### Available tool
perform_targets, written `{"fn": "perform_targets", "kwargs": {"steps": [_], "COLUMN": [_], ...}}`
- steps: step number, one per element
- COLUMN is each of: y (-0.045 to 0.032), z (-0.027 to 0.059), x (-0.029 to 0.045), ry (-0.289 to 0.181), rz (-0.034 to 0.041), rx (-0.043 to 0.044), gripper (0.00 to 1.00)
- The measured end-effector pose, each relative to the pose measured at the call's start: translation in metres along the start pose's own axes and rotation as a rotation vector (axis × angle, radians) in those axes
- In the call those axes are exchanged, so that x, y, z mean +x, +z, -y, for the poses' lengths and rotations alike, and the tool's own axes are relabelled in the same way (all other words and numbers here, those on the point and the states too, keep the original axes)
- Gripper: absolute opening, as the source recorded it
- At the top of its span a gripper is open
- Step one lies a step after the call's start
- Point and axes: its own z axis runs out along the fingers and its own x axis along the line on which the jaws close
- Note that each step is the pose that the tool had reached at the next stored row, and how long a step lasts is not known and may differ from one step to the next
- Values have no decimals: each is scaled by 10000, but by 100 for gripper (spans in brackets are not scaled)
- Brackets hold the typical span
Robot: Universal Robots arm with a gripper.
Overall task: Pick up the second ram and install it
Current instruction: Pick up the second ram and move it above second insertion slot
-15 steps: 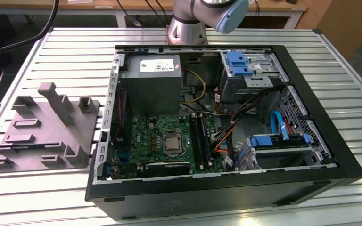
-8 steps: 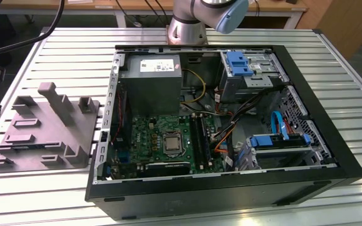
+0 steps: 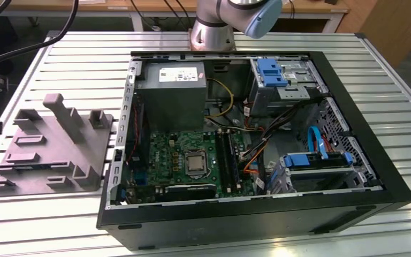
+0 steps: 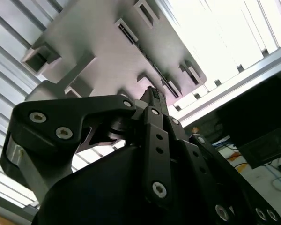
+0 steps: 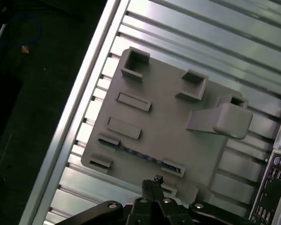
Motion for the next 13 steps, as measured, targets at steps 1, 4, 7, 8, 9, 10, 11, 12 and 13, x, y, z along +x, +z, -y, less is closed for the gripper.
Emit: {"fn": "perform_targets", "kwargs": {"steps": [1,4,7,8,9,10,11,12,13], "y": [8,30,52,59,67,74,82,89,96], "z": [0,1,2,3,3,3,4,4,4], "x": [0,1,1,2,2,2,2,2,2], "ry": [-187,-737,-1274,-1460,-1634,-1804,-1968,-2140,-2302], "rz": [-8,-32,-55,-64,-72,-78,-85,-93,-101], "rx": [-5,-17,-30,-34,-38,-42,-46,-50,-53], "gripper": [10,10,10,10,10,10,10,10,10]}}
